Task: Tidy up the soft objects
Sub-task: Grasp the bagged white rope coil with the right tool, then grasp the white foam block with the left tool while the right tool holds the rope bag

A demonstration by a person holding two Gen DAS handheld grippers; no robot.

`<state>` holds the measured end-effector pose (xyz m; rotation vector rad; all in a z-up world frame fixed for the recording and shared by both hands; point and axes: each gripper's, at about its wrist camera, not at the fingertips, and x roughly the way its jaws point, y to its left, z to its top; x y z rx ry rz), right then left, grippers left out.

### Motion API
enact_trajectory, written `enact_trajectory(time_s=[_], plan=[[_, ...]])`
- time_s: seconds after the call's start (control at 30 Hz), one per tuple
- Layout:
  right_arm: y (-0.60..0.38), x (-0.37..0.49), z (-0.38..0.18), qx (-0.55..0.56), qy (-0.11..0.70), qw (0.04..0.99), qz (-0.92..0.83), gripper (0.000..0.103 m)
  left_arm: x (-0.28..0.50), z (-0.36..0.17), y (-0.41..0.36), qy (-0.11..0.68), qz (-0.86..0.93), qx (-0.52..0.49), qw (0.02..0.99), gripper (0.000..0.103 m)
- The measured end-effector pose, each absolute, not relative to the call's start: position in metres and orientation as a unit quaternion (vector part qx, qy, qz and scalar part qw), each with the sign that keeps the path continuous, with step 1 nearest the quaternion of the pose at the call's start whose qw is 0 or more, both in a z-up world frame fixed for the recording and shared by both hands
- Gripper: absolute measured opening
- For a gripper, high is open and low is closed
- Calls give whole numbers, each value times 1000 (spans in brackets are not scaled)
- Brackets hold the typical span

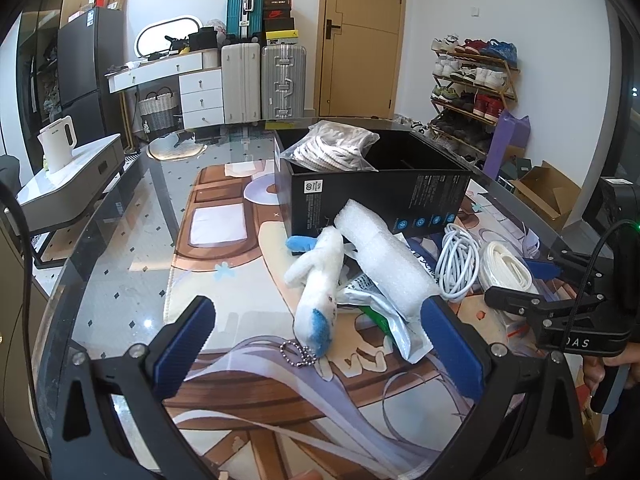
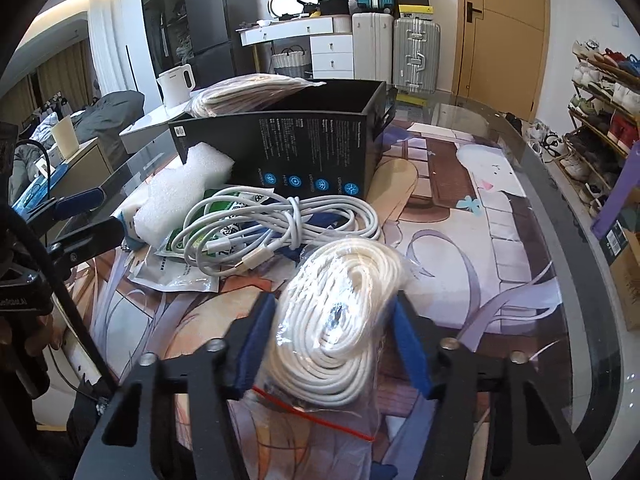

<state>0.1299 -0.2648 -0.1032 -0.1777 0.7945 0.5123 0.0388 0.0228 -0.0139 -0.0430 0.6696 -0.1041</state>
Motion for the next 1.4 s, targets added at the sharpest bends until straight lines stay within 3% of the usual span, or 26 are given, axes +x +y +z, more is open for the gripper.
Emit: enact_trajectory(time_s=[0.17,0.57,1.0,1.2,1.27,1.4], plan=[[-265,126,-102,-97,373,887,253,39,39,-13,22,328,-54,-22,943,103],[-274,122,-92,-74,358,891,270,37,44,-9,14,331,-59,-27,941,103],[-282,120,-82,-58,339,902,262,37,57,-7,-15,318,-65,38,945,102],[-283,121,-82,-58,338,902,263,37,67,-11,-18,327,-71,54,941,87],[-284,121,-82,-57,339,902,263,37,69,-12,-19,328,-73,57,940,75],[-284,122,-83,-57,339,902,262,37,71,-13,-19,328,-69,65,940,61]])
